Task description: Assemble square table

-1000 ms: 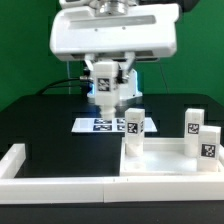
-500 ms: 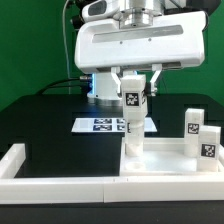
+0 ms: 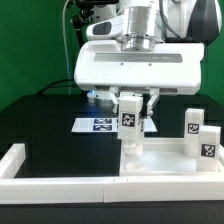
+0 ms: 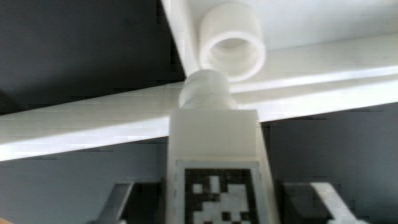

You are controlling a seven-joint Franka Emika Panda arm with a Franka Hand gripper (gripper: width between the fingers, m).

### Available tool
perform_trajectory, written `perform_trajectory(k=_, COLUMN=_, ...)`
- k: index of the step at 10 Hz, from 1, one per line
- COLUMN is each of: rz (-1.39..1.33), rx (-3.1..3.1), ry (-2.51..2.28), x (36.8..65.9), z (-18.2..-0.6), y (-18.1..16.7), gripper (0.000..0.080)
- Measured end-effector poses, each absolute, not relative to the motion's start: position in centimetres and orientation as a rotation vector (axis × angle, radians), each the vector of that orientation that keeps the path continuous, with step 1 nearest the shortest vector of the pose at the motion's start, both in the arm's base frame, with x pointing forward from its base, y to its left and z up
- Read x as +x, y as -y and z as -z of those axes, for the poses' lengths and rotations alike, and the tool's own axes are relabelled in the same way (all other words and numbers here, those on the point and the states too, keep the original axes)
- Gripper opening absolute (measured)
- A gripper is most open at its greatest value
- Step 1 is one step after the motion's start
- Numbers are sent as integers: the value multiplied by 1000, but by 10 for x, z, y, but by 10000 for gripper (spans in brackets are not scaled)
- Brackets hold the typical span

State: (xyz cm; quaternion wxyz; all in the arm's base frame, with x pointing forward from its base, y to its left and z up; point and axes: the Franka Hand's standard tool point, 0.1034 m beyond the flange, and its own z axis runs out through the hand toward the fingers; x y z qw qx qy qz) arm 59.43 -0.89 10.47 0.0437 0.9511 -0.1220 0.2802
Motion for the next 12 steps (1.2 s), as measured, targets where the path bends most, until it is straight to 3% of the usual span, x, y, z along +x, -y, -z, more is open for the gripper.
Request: perform_trajectory(k=12, rz=-840, rx=2934, ry=387, x=599, z=-84, y=-6, gripper=289)
